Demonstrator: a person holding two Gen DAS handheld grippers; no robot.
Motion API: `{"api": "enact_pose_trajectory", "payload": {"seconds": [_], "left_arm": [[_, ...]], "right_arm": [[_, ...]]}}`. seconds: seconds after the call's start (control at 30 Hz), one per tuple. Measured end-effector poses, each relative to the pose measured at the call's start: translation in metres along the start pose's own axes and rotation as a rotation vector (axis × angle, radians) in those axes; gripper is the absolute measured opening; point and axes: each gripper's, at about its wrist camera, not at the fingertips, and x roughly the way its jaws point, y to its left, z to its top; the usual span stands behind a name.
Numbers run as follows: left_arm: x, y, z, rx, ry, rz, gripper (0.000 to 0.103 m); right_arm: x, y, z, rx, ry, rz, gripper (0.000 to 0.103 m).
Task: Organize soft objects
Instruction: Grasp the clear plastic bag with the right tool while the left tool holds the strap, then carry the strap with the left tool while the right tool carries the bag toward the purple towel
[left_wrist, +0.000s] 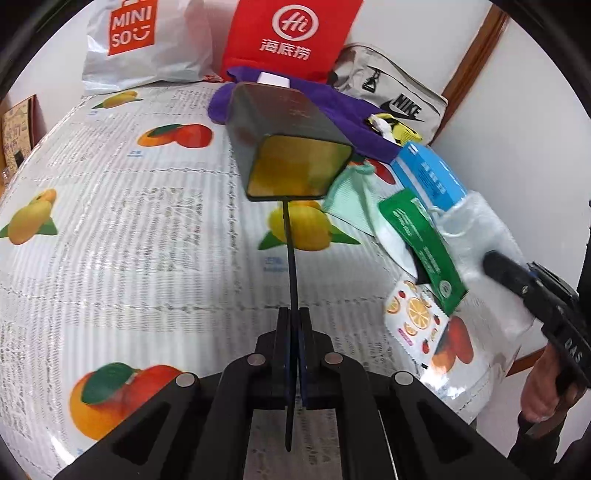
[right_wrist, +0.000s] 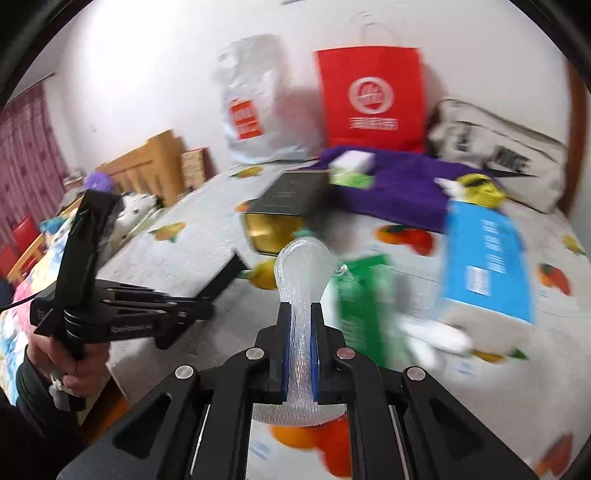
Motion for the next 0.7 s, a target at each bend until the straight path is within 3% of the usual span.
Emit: {"api": "enact_pose_trajectory", "payload": {"seconds": [0.2, 0.4, 0.57, 0.7], "left_arm": [[0.005, -0.010, 0.000, 0.016, -0.002, 0.021, 0.004], [0.007, -0.013, 0.000, 0.025, -0.013, 0.036, 0.004], [0.003, -0.020, 0.003, 0.049, -0.005, 0.081, 0.004], [-0.006, -0.022, 0.007, 0.042, -0.006, 0.075, 0.004]], "right_arm": [[-0.027, -0.048, -0.028, 0.068, 0.023, -0.168, 0.009], [-0.022, -0.090, -0.055, 0.177, 0.087, -0.239, 0.009], [-0.005, -0.096, -0.065, 0.181, 0.127, -0.235, 0.008], [-0.006, -0.098, -0.065, 0.199, 0.130, -0.210, 0.008]]}}
